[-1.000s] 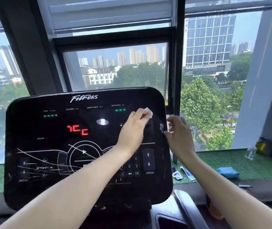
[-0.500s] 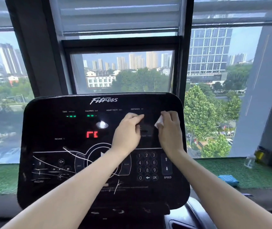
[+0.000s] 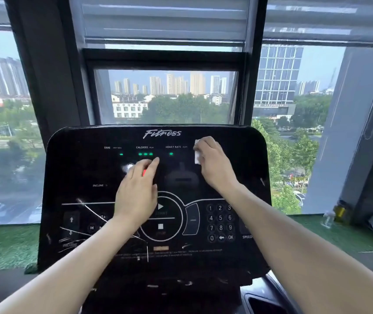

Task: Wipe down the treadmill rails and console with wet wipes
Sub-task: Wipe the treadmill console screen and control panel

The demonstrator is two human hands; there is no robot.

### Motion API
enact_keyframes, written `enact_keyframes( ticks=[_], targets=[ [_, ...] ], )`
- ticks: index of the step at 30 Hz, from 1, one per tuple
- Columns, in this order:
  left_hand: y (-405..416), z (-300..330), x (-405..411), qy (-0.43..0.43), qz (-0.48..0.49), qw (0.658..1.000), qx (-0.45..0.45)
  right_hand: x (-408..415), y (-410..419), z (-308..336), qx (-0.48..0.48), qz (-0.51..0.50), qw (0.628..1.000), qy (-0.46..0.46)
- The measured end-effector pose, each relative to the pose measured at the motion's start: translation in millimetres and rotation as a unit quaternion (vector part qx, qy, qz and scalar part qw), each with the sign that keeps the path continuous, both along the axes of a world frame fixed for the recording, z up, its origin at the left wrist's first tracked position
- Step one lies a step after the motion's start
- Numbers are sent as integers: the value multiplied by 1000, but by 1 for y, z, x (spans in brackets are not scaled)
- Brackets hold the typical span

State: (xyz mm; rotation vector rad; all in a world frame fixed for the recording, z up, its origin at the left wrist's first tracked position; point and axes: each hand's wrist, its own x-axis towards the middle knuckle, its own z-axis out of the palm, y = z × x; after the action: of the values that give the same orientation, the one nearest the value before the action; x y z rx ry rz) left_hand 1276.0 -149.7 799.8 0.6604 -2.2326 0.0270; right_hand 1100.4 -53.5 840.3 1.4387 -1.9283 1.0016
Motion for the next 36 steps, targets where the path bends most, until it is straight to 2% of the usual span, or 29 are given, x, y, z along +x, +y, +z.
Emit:
enact_keyframes(
  ticks=[1, 3, 5, 7, 10, 13, 16, 18, 21, 24, 25, 28, 32, 34, 36],
  targets=[
    [-3, -2, 2, -3, -2, 1000, -1, -8, 7, -2, -4, -22, 1000, -8],
    [-8, -6, 3, -11, -11, 1000, -8, -26, 25, -6, -48, -89, 992, -79],
    [-12, -10, 4, -17, -13, 1000, -19, -35, 38, -7, -107, -151, 968, -167],
    [-15, -14, 5, -20, -14, 999, -32, -30, 33, -6, -155, -183, 949, -205],
    [-20, -17, 8, -16, -23, 998, -56, 5, 2, -5, -168, -146, 960, -167],
    [-24, -17, 10, -12, -29, 997, -72, 38, -30, -13, -90, -50, 994, -42],
    [-25, -17, 10, -9, -32, 996, -80, 29, -24, -11, -43, -25, 999, 22],
    [-28, -19, 12, 0, -30, 996, -83, 9, 0, -13, -72, -78, 994, -2],
    [-35, -19, 18, 14, -20, 996, -86, -11, 30, -16, -163, -193, 959, -127],
    [-40, -20, 24, 23, -10, 996, -82, 5, 4, -15, -233, -186, 936, -187],
    [-41, -20, 27, 27, -5, 996, -79, 17, -12, -15, -233, -156, 944, -175],
    [-44, -22, 32, 29, 6, 996, -80, 62, -58, -27, -156, -51, 985, -43],
    [-46, -24, 36, 22, 13, 996, -84, 73, -66, -27, -66, 19, 997, 40],
    [-46, -24, 38, 21, 15, 997, -79, 56, -51, -25, -73, 1, 997, 37],
    [-48, -25, 41, 21, 19, 997, -74, 37, -33, -23, -161, -59, 983, -66]
  ],
)
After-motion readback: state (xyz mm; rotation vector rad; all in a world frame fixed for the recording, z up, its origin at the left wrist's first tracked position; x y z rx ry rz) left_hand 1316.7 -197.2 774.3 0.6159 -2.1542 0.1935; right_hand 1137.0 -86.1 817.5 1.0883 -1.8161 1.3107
